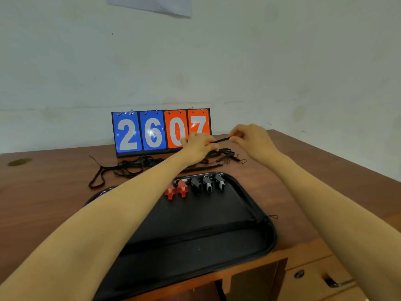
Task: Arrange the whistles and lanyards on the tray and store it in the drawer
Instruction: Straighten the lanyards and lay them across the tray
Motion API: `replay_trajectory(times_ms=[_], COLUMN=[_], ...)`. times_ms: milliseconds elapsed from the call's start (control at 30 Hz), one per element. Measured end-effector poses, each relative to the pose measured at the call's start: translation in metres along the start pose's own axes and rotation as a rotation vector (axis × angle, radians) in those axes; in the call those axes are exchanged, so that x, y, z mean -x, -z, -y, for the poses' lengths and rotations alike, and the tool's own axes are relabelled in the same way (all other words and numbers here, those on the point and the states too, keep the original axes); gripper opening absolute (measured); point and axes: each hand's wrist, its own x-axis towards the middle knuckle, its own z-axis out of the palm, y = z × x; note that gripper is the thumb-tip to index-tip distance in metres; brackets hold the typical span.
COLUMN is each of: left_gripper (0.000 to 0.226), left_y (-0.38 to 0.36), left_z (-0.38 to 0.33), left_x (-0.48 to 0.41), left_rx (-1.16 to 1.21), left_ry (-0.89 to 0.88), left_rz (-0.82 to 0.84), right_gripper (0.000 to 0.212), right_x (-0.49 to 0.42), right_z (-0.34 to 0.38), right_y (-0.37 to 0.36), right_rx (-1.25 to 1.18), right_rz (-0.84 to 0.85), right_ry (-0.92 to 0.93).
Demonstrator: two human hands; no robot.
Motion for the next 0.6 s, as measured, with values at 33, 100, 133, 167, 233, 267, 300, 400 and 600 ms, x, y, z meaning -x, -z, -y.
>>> replay_trajectory(times_ms=[33,100,133,167,233,267,300,400,600], left_gripper=[0.025,0.029,0.03,0.031,0.032,0.032,0.032,0.032,0.031], left_y=[0.007,0.023,0.032,0.04,0.056,0.064,0.07,0.086,0.116], left_z=[0.004,0.017,0.025,0.033,0.045,0.049,0.053,0.063,0.075], left_x=[0.003,0.009,0.012,0.015,0.021,0.024,0.028,0.039,0.072], left_rx=[0.001,-0.046,-0.074,-0.103,-0.134,-0.116,-0.087,-0.053,0.022], left_ry=[0.016,0.057,0.07,0.077,0.097,0.122,0.152,0.222,0.232], left_rz=[-0.04,-0.112,-0.138,-0.159,-0.204,-0.23,-0.263,-0.342,-0.462], right_gripper=[0.016,0.013,0.011,0.01,0.008,0.008,0.008,0.011,0.012], right_x=[0.001,0.002,0.003,0.005,0.008,0.01,0.012,0.017,0.027], right_z=[-0.002,-0.008,-0.012,-0.015,-0.018,-0.017,-0.016,-0.01,0.009], right_y=[0.007,0.019,0.024,0.028,0.033,0.034,0.035,0.037,0.052], right_rx=[-0.019,-0.116,-0.169,-0.204,-0.244,-0.261,-0.273,-0.273,-0.29], right_rz=[-0.055,-0.162,-0.204,-0.233,-0.252,-0.249,-0.242,-0.229,-0.252], right_ry=[-0.017,-0.082,-0.122,-0.162,-0.221,-0.238,-0.25,-0.264,-0.297])
